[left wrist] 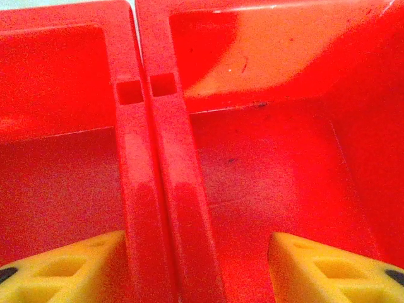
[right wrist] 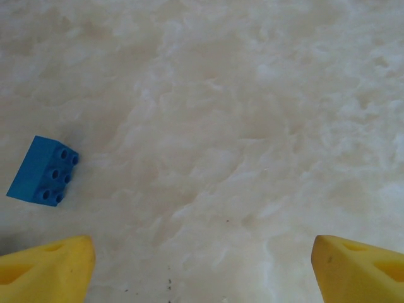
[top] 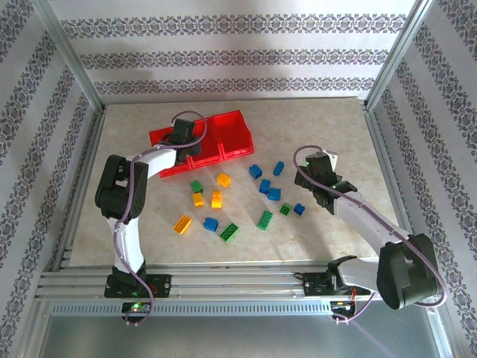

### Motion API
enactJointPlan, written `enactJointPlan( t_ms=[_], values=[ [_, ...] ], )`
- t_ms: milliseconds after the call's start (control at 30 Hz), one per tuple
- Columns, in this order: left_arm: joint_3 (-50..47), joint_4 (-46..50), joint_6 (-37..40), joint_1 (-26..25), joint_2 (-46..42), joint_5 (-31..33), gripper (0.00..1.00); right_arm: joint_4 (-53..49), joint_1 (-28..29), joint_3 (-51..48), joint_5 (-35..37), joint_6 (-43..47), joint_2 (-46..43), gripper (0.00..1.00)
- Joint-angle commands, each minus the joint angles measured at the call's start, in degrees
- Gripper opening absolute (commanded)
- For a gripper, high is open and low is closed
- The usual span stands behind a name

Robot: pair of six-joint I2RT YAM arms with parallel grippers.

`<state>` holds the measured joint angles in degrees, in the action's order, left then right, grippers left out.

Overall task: Sort the legos into containers by color
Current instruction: Move the container to the top-center of the table.

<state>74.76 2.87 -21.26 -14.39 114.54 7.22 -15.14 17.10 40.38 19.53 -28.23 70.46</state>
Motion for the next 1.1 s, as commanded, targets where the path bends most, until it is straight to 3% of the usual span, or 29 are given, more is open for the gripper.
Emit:
enactJointPlan(
  t_ms=[0,567,833,1067],
  values=[
    [2.6,1.4,-0.3,-2.1,1.8,-2.4,0.58,-0.9,1.1,2.4,-2.4,-3.4,2.0,0.87],
    [10.1,2.7,0.1,-6.7,6.3,-3.5,0.59,1.4,3.5,17.4,-10.0,-10.3,25.1,0.74],
    [13.7,4.1,5.5,-6.5,8.9,-4.8,0.45,2.1,4.2,24.2,-11.3,-10.8,33.8,0.67],
    [13.9,5.0,6.0,-6.5,9.0,-4.3,0.44,2.1,5.1,25.5,-10.3,-11.6,35.9,0.62]
  ],
)
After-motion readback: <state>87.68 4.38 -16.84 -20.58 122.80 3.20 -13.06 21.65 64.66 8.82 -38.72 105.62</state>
